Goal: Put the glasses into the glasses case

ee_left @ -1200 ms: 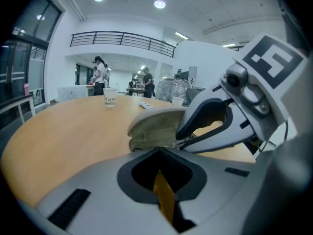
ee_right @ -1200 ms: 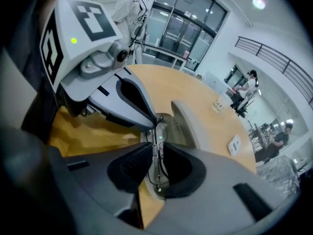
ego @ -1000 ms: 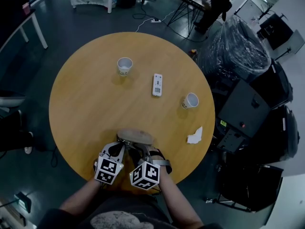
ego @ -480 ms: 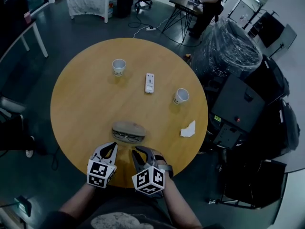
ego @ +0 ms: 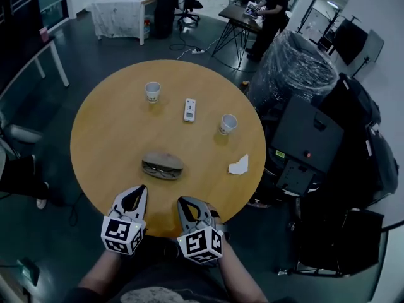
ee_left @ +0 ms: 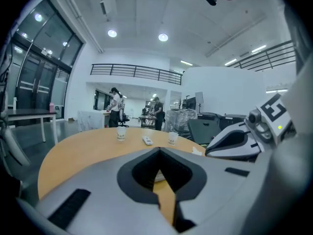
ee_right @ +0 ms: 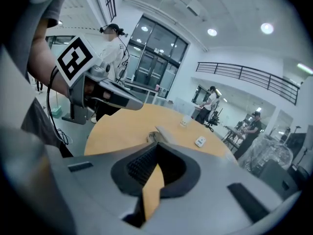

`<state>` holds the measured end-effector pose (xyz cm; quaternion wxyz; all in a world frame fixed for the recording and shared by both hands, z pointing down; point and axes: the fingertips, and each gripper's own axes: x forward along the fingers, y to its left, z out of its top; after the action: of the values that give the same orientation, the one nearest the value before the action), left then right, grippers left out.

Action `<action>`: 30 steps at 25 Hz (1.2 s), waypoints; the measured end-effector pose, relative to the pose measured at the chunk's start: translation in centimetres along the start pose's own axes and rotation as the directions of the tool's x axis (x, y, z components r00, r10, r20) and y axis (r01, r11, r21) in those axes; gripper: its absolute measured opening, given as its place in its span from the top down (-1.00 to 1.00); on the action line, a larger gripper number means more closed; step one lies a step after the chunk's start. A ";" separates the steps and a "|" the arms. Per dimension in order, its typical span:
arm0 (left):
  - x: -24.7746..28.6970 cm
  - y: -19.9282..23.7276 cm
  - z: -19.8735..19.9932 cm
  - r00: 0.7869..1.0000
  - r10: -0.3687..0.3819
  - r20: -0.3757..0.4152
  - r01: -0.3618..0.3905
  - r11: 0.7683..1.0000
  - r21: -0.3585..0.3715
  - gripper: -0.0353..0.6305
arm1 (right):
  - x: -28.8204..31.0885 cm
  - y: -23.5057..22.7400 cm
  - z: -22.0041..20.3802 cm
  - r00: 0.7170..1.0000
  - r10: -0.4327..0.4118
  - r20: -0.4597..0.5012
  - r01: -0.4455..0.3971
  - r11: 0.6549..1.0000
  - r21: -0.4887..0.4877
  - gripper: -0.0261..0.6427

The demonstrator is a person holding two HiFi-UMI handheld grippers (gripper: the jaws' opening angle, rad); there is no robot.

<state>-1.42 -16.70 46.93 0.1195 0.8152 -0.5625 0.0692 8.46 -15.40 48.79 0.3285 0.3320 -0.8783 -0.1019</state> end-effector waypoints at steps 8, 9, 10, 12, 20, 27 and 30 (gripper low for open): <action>-3.8 -2.3 -0.2 0.999 0.043 0.023 -0.042 0.999 -0.008 0.88 | -2.8 1.7 -0.3 0.996 -0.037 0.077 0.030 0.995 0.100 0.96; -4.1 -2.5 -0.3 0.999 0.043 0.021 -0.043 0.999 -0.009 0.88 | -3.0 1.8 -0.2 0.995 -0.044 0.087 0.035 0.994 0.105 0.96; -4.4 -2.6 -0.4 0.999 0.044 0.019 -0.043 0.999 -0.008 0.88 | -3.3 1.8 0.0 0.994 -0.053 0.097 0.043 0.994 0.105 0.96; -4.6 -2.7 -0.6 0.999 0.043 0.018 -0.043 0.999 -0.008 0.88 | -3.6 1.3 0.4 0.990 -0.083 0.118 0.071 0.992 0.101 0.96; -5.9 -2.9 -1.5 1.000 0.012 0.011 -0.012 1.000 -0.015 0.88 | -5.7 1.7 2.7 0.975 -0.143 0.171 0.120 0.983 0.136 0.96; -9.5 -2.9 -2.4 1.000 -0.026 0.011 0.027 0.999 -0.022 0.88 | -7.4 4.4 3.4 0.971 -0.202 0.129 0.177 0.968 0.180 0.96; -11.8 -2.9 -2.7 0.999 -0.032 0.014 0.032 0.999 -0.016 0.88 | -8.7 6.0 3.7 0.967 -0.224 0.123 0.196 0.959 0.206 0.96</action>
<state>-2.91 -4.38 46.23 0.1234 0.8236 -0.5507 0.0570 7.89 -5.37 43.90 0.2175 0.4455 -0.8652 -0.0750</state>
